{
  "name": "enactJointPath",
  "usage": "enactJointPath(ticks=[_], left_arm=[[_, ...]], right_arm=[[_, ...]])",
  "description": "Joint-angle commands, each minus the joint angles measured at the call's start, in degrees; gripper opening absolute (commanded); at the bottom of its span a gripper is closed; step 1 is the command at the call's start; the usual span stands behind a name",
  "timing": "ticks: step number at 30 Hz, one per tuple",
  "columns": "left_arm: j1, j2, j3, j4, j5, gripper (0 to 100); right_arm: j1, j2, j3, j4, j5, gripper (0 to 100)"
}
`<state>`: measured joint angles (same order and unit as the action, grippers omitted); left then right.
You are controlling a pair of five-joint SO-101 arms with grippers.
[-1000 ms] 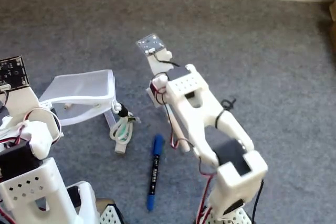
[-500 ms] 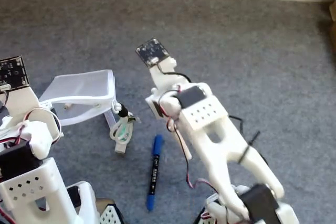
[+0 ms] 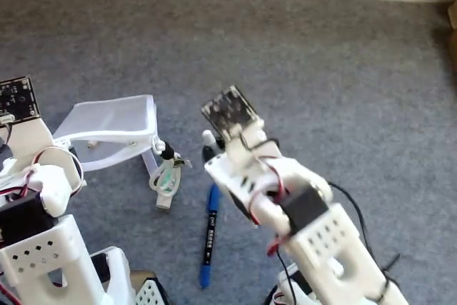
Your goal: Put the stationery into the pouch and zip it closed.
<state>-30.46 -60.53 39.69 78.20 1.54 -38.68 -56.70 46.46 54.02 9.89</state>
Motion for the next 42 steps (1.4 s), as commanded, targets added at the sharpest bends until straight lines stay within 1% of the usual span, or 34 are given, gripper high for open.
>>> enactJointPath(ticks=[1, 8, 16, 29, 35, 42], left_arm=[[-0.48, -0.04, -0.48, -0.53, -0.26, 1], [-0.57, -0.04, -0.48, -0.53, -0.26, 1], [-0.57, -0.04, -0.48, -0.53, -0.26, 1], [-0.48, -0.04, -0.4, -0.53, -0.26, 1], [-0.4, -0.04, -0.4, -0.53, -0.26, 1], [-0.4, -0.04, -0.48, -0.53, -0.26, 1]], right_arm=[[-2.59, -9.8, 1.19, 0.13, -0.53, 0.4], [-8.66, -22.46, 3.21, 0.13, -0.62, 0.4], [-15.78, -26.68, 3.21, -0.13, -0.62, 0.4], [-23.16, -27.12, 3.3, -14.2, -0.26, 0.4], [-26.59, -27.03, 3.38, -23.16, -0.26, 0.4], [-32.75, -27.03, 3.38, -29.76, -0.18, 0.4]])
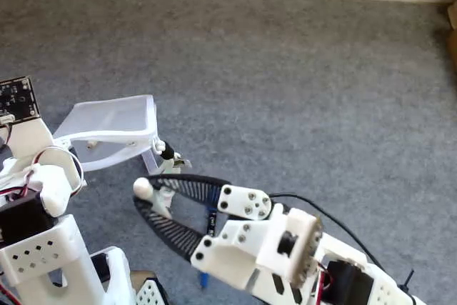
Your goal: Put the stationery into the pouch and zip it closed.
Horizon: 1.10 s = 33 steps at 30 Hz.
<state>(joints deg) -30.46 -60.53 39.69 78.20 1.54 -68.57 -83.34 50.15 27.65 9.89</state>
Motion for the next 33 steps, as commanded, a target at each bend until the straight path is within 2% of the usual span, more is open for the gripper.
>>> enactJointPath(ticks=[1, 5, 11, 16, 20, 26, 33], left_arm=[[-0.4, -0.04, -0.48, -0.53, -0.26, 1], [-0.4, -0.04, -0.48, -0.53, -0.26, 1], [-0.4, -0.04, -0.48, -0.53, -0.26, 1], [-0.4, -0.04, -0.48, -0.53, -0.26, 1], [-0.4, -0.04, -0.48, -0.53, -0.26, 1], [-0.4, -0.04, -0.4, -0.53, -0.26, 1], [-0.4, -0.04, -0.4, -0.53, -0.26, 1]], right_arm=[[-3.65, -0.4, -0.31, -4.44, -0.18, 0.4], [-4.44, -0.31, 0.48, -9.71, -0.18, 0.4], [-4.35, -0.31, 7.43, -24.22, -0.09, 0.4], [-4.26, 0.48, 10.42, -30.64, -0.09, 0.4], [-2.33, 6.37, 9.98, -35.56, -0.09, 0.4], [3.82, 17.98, 10.07, -49.63, -0.09, 0.4], [6.73, 28.0, 9.98, -58.33, -0.09, 0.4]])
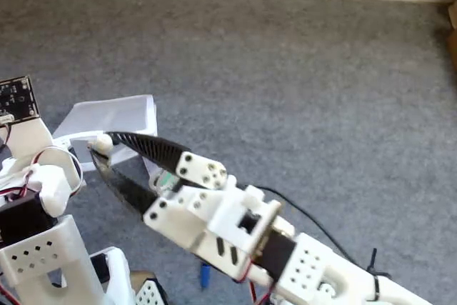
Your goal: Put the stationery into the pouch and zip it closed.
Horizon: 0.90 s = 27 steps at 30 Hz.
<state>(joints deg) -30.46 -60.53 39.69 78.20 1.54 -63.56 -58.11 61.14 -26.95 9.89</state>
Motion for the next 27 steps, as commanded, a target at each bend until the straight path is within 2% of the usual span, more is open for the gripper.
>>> enactJointPath(ticks=[1, 6, 16, 22, 27], left_arm=[[-0.4, -0.04, -0.4, -0.53, -0.26, 1], [-0.4, -0.04, -0.4, -0.53, -0.35, 1], [-0.4, -0.04, -0.4, -0.53, -0.35, 1], [-0.4, -0.04, -0.31, -0.53, -0.35, 1], [-0.4, -0.04, -0.31, -0.53, -0.35, 1]], right_arm=[[2.07, 3.91, -1.01, -4.7, -0.09, 0.4], [2.51, 9.98, -1.01, -9.1, -0.09, 0.4], [2.51, 17.1, -0.57, -11.56, 0.0, 0.4], [2.15, 17.45, -0.22, -11.12, 9.32, 0.4], [2.15, 17.36, 3.38, -11.12, 9.93, 0.4]])
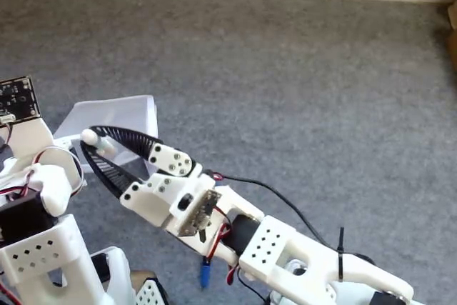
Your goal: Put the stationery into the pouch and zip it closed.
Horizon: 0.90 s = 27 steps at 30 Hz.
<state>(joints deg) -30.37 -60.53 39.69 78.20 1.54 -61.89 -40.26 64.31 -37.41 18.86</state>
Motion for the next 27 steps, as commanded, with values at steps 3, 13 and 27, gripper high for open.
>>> enactJointPath(ticks=[3, 13, 27], left_arm=[[-0.48, -0.04, -0.31, -0.53, -0.35, 1], [-0.48, -0.04, -0.31, -0.53, -0.35, 1], [-0.66, -0.04, 1.27, -0.97, -0.62, 1]], right_arm=[[0.48, -0.4, 1.27, -0.66, 0.97, 0.4], [0.48, -0.75, 0.92, 6.11, 0.97, 13.5], [0.4, -0.84, 1.19, 6.64, 0.62, 17.3]])
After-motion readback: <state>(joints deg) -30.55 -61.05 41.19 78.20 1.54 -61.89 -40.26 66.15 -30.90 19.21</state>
